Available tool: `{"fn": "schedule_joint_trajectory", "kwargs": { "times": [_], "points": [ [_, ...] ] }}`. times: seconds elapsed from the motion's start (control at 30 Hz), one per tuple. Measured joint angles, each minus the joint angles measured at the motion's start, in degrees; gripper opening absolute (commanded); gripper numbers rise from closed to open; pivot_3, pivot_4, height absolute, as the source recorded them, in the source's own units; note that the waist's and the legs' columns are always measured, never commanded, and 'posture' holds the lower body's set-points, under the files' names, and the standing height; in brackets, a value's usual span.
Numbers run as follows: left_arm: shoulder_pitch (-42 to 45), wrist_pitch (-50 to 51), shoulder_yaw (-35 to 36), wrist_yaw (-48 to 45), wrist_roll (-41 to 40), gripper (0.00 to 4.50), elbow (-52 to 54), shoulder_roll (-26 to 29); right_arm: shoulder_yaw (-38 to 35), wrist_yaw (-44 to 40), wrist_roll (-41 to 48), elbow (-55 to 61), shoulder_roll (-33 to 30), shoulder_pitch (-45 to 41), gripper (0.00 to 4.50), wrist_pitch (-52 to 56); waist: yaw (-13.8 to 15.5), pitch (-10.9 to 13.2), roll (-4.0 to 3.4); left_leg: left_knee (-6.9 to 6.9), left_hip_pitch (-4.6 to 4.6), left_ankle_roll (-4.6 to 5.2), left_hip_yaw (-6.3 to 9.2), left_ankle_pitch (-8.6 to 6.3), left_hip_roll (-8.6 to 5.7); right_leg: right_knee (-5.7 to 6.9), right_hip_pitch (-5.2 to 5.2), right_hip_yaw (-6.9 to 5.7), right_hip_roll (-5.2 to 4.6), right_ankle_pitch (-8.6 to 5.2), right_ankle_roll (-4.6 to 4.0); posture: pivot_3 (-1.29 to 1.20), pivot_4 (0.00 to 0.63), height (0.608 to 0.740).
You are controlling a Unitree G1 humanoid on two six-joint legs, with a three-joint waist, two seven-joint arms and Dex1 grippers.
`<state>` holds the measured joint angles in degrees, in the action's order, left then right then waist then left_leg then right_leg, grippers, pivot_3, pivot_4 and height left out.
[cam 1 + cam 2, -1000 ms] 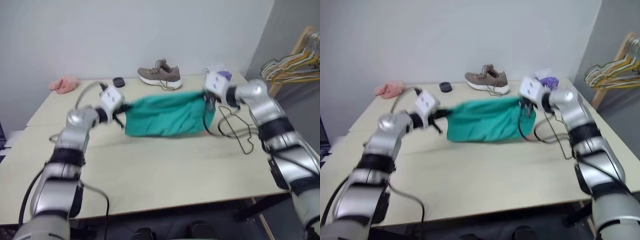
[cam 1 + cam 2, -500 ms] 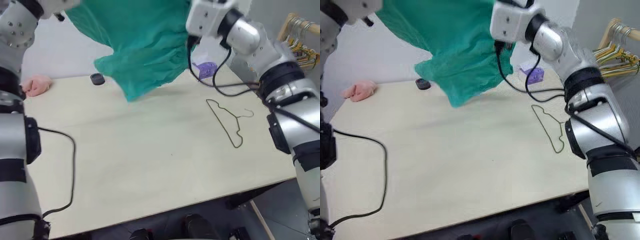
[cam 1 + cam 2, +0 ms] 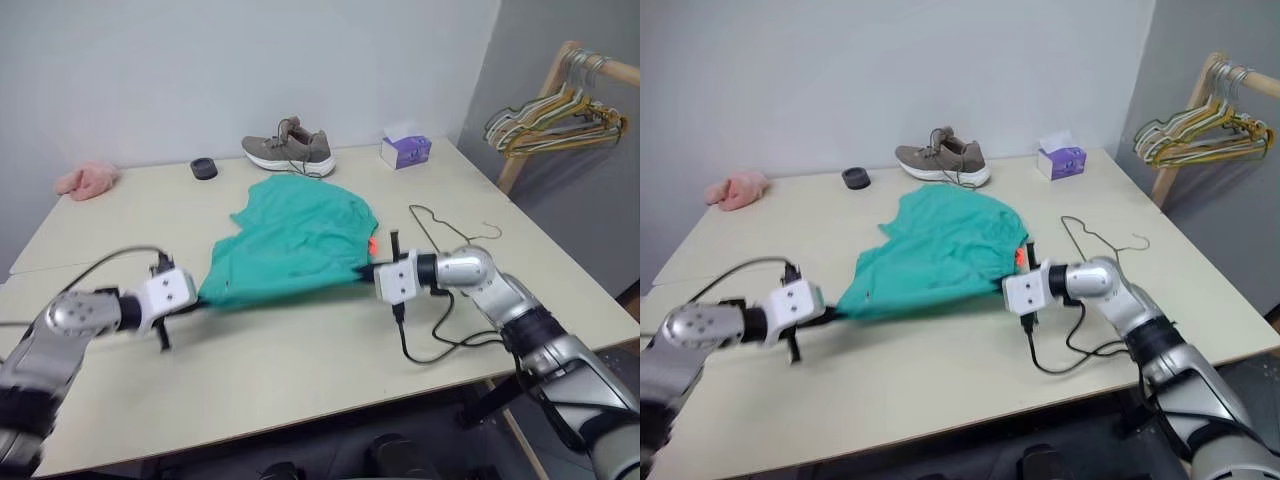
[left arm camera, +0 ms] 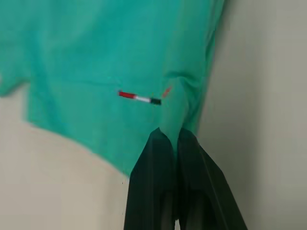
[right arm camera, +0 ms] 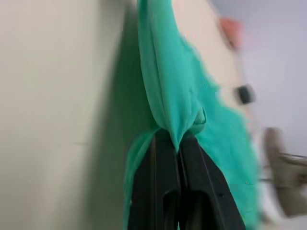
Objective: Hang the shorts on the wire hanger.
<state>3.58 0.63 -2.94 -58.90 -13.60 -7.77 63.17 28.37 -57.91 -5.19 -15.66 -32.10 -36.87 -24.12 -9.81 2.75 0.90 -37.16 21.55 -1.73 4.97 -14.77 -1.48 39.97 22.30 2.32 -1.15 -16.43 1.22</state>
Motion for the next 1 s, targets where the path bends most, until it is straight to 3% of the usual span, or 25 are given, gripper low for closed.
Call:
{"fn": "schedule_joint_trajectory", "kwargs": {
  "times": [0.13, 0.2, 0.37, 0.73, 0.77, 0.83, 1.0],
  "points": [
    [-10.37, 10.11, 4.08, -5.85, -5.51, 0.00, 12.32, 4.66, 0.19, -10.01, 4.92, 13.58, -6.31, 5.53, 0.01, 10.41, 2.16, 0.09, -0.09, 0.16, -1.16, 0.00, -0.08, -0.01, 0.03, -0.22, -1.14, -0.04, 0.05, -0.36, 0.03, -0.07, 0.000, 0.740],
    [-13.64, 12.87, 4.86, -7.42, -6.57, 0.00, 15.62, 5.03, 0.37, -12.83, 6.46, 17.57, -8.19, 7.74, 0.01, 14.18, 3.34, 0.20, -0.11, 0.23, -1.75, -0.01, -0.13, -0.03, 0.06, -0.30, -1.44, -0.03, 0.05, -0.65, -0.45, -0.07, 0.000, 0.740],
    [-19.20, 18.87, 5.11, -9.27, -8.03, 0.00, 22.35, 5.15, 0.43, -16.33, 7.33, 24.24, -11.04, 12.12, 0.01, 21.12, 5.19, 0.27, -0.06, 0.22, -1.79, -0.03, -0.18, -0.04, 0.08, -0.36, -1.47, -0.06, 0.05, -0.66, -0.47, -0.07, 0.000, 0.740],
    [-21.64, 21.88, 5.22, -10.63, -7.99, 0.00, 26.74, 4.08, 0.55, -21.32, 7.96, 30.96, -13.68, 15.29, 0.01, 30.33, 5.12, 0.32, 0.01, 0.29, -1.71, -0.14, -0.32, -0.13, 0.13, -0.67, -1.49, -0.01, 0.06, -0.47, -0.14, -0.08, 0.000, 0.740],
    [-21.89, 22.00, 5.27, -10.69, -8.00, 0.00, 26.91, 4.08, 0.54, -21.85, 8.61, 31.68, -13.83, 15.48, 0.19, 31.55, 5.12, 0.33, 0.01, 0.30, -1.70, -0.14, -0.32, -0.13, 0.14, -0.71, -1.49, -0.01, 0.06, -0.47, -0.14, -0.08, 0.000, 0.740],
    [-22.07, 22.66, 5.51, -10.83, -8.02, 0.45, 27.16, 4.08, 0.53, -22.29, 9.52, 33.43, -13.86, 15.55, 0.60, 34.03, 5.14, 0.33, 0.01, 0.33, -1.69, -0.14, -0.30, -0.14, 0.16, -0.83, -1.48, -0.04, 0.07, -0.46, -0.13, -0.08, 0.000, 0.740],
    [-24.36, 23.20, 8.20, -12.98, -8.13, 1.93, 27.40, 4.62, 0.14, -23.70, 13.66, 36.18, -14.18, 15.57, 2.39, 39.53, 5.15, 0.39, 0.05, 0.32, -1.67, -0.21, -0.36, -0.21, 0.16, -0.98, -1.50, 0.00, 0.05, -0.48, -0.15, -0.07, 0.000, 0.740]
  ]
}}
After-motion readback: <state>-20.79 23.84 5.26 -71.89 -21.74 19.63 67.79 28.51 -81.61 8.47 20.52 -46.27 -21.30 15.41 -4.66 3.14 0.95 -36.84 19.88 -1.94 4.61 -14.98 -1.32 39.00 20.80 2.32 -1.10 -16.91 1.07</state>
